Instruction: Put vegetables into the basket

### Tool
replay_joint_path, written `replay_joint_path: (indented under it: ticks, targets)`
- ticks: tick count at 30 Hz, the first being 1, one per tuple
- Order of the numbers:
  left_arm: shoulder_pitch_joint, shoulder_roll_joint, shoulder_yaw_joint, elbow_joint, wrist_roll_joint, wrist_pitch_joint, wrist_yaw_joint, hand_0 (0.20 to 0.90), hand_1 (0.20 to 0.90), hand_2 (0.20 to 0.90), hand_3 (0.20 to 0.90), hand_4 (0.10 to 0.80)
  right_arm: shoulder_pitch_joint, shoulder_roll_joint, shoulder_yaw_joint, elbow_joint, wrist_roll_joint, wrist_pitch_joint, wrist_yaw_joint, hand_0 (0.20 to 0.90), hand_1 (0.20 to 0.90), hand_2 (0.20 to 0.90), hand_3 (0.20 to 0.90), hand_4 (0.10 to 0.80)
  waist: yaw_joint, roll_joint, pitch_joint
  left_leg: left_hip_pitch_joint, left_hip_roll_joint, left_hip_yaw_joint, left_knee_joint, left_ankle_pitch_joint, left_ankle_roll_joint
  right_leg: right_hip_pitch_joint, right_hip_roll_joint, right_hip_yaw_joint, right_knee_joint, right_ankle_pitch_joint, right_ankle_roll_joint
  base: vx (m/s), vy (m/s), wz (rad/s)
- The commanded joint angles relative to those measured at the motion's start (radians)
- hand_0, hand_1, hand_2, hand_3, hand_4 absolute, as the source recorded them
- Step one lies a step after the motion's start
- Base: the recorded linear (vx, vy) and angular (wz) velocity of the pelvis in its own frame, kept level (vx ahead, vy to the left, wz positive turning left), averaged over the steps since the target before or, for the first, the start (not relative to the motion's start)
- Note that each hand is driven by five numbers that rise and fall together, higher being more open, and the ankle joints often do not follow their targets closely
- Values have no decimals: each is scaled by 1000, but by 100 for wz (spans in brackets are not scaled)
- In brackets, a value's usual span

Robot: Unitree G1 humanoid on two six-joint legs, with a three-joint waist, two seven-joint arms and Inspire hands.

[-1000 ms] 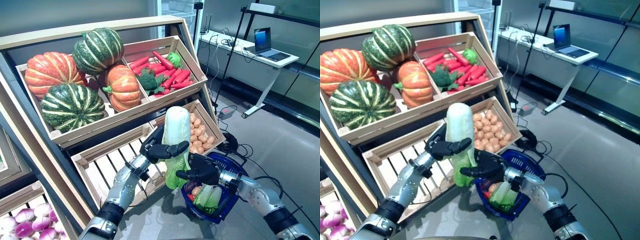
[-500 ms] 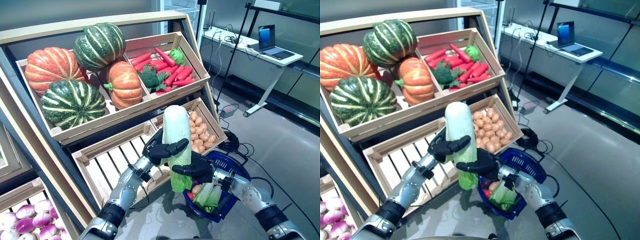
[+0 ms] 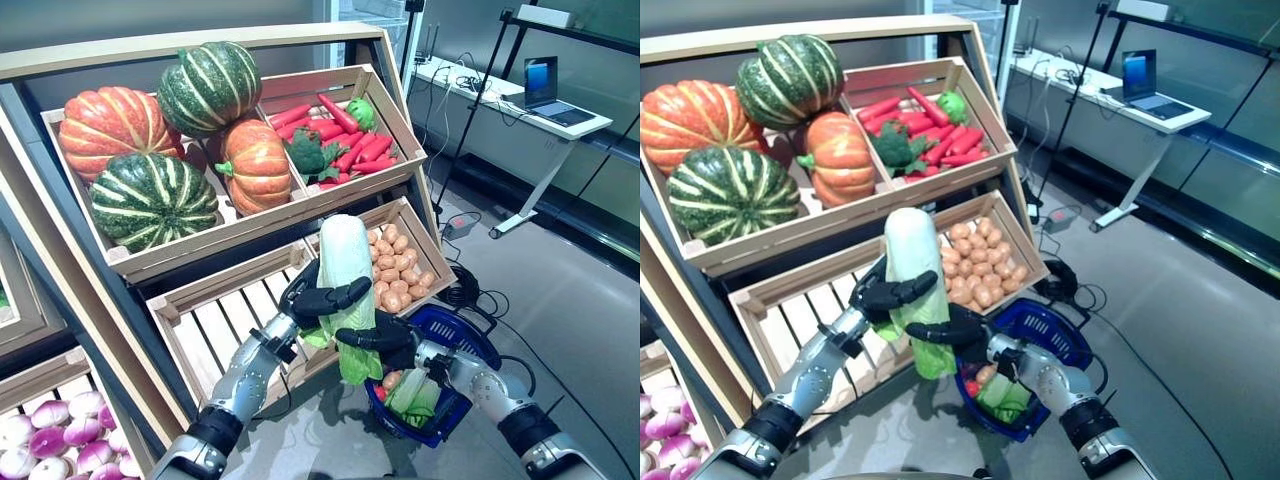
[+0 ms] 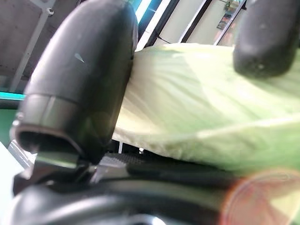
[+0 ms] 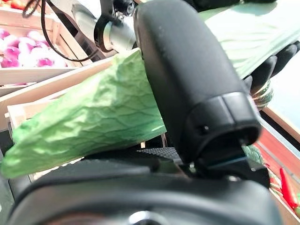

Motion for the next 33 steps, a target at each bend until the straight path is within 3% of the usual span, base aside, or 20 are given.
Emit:
replay_joint_path:
  ticks: [1, 2, 3, 4, 5, 11, 21, 33]
  targets:
    - [-105, -126, -216, -183, -27, -1, -88, 300, 300, 300, 300, 400, -279, 124, -90, 23, 71, -146, -81, 300, 300, 300, 300, 400, -15, -12, -33, -20, 9, -17, 2, -17, 0, 72, -58, -16, 4, -25, -1, 0, 0, 0]
    - [-103, -126, -209, -180, -15, -1, -77, 309, 309, 309, 309, 406, -279, 120, -94, 16, 59, -157, -95, 300, 300, 300, 300, 400, -16, -12, -33, -20, 8, -16, 2, -17, 1, 71, -58, -15, 4, -25, -1, 0, 0, 0]
    - [-100, -120, -206, -178, -11, -2, -74, 486, 486, 486, 486, 524, -279, 116, -97, 9, 54, -164, -104, 300, 300, 300, 300, 400, -17, -12, -33, -20, 8, -15, 2, -17, 1, 70, -57, -14, 4, -25, -2, 0, 0, 0]
    - [-100, -119, -206, -179, -10, -2, -72, 613, 613, 613, 613, 609, -278, 115, -98, 7, 54, -163, -106, 300, 300, 300, 300, 400, -17, -12, -33, -20, 8, -14, 2, -17, 1, 70, -57, -13, 4, -25, -1, 0, 0, 0]
    - [-94, -116, -199, -182, 5, 4, -64, 900, 900, 900, 900, 800, -274, 110, -105, -3, 47, -173, -115, 300, 300, 300, 300, 400, -19, -12, -33, -19, 9, -11, 2, -17, 1, 70, -57, -12, 4, -25, -1, 0, 0, 0]
    - [-76, -93, -181, -164, 37, 9, -41, 900, 900, 900, 900, 800, -251, 85, -136, -26, 22, -194, -141, 300, 300, 300, 300, 400, -26, -10, -32, -19, 10, -4, 2, -17, 1, 65, -56, -8, 4, -24, 1, 0, 0, 0]
    - [-35, -37, -82, -151, 86, 16, -38, 900, 900, 900, 900, 800, -137, 14, -257, -51, 16, -289, -221, 300, 300, 300, 300, 400, -47, -6, -31, -17, 20, 26, 2, -15, 2, 54, -51, 8, 4, -20, 4, -1, -2, -3]
    - [-2, -26, 1, -144, 109, 10, -44, 900, 900, 900, 900, 800, 7, -25, -385, -19, 0, -379, -282, 300, 300, 300, 300, 400, -73, -2, -24, -14, 26, 54, 2, -19, 1, 43, -47, 27, 4, -16, 7, -4, -5, -5]
